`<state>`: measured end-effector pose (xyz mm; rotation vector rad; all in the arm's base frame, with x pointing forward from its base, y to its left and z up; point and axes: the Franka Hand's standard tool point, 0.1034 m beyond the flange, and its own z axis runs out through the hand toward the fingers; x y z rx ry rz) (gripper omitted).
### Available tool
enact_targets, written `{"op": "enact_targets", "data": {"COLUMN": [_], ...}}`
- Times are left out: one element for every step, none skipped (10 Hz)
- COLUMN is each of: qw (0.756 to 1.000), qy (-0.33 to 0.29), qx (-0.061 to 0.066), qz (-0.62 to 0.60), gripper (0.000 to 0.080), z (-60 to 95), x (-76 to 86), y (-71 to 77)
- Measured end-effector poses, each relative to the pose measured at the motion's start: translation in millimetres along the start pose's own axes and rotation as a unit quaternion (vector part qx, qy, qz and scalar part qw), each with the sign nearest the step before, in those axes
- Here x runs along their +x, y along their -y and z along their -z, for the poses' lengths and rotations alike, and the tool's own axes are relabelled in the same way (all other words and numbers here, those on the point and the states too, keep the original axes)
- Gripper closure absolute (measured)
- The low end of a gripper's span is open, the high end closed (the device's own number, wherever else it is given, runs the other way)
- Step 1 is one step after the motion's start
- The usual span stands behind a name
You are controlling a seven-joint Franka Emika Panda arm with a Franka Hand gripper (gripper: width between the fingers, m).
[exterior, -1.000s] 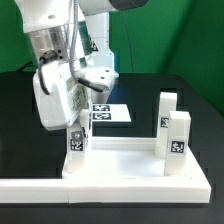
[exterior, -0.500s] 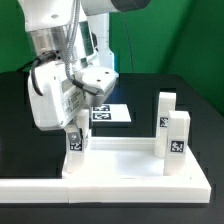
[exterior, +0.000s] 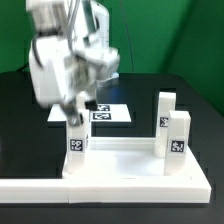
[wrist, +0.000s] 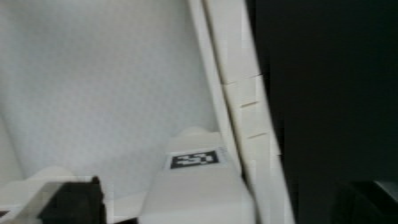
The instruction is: Assemble desk
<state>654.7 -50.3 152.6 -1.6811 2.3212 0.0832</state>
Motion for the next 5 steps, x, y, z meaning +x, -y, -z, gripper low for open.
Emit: {"op": "enact_targets", "data": {"qw": [1.000, 1.000, 1.000, 1.000, 1.000], "qy": [0.004, 0.003, 0.002, 0.002, 0.002], "qx": [0.004, 0.002, 0.000, 0.000, 0.000], "qz": [0.002, 0.002, 0.002, 0.002, 0.002], "gripper": [0.0152, 0.0151, 0.0151, 0.0151, 0.0151], "z": [10.1, 6.9, 4.1, 4.2, 3.7], "x": [-5.2, -3.5, -2.8, -3.0, -2.9], "y": [-1.5, -2.8, -3.6, -3.6, -3.9]}}
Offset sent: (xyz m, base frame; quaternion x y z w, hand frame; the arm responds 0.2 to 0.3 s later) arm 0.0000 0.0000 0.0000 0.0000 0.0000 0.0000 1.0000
